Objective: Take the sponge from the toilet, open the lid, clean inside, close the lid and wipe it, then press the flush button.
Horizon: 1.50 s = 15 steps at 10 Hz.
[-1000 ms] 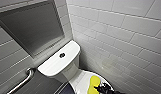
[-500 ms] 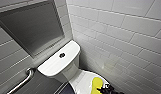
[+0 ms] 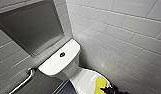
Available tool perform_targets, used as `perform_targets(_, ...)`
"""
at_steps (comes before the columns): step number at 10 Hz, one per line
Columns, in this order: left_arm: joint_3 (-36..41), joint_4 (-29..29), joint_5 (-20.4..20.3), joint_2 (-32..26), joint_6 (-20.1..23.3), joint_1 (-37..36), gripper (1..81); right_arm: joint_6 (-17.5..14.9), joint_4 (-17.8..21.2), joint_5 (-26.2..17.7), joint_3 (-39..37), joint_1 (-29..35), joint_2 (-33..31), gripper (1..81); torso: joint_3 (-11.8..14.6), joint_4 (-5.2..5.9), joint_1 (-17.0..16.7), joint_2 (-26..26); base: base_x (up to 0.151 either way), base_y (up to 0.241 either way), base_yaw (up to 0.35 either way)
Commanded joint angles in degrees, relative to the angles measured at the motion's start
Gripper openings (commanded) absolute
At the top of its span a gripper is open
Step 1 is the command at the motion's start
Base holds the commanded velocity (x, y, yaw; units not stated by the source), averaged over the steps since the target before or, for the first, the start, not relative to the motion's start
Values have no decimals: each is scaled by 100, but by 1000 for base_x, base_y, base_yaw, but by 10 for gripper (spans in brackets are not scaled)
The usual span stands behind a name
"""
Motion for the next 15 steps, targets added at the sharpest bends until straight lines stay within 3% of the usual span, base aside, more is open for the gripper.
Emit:
perform_targets(1,5,-27,518,-22,0,188,811,217,41,-137,393,332,-455,10,0,0,2,0,0,0,0)
perform_targets(4,5,-26,509,-66,0,-295,811,340,41,-111,525,-564,-1367,10,0,0,-46,74,0,0,0)
perform_targets(7,-12,-9,509,-84,0,-708,811,376,-3,469,851,-1495,-2151,10,0,0,-48,77,0,0,0)
perform_targets(11,5,0,518,-93,0,-1218,811,332,-81,935,219,-3015,-2046,10,0,0,-48,77,0,0,0)
perform_targets(15,154,25,536,-92,0,-1623,811,349,-732,1689,-1194,-4467,-1283,10,0,0,-48,77,0,0,0)
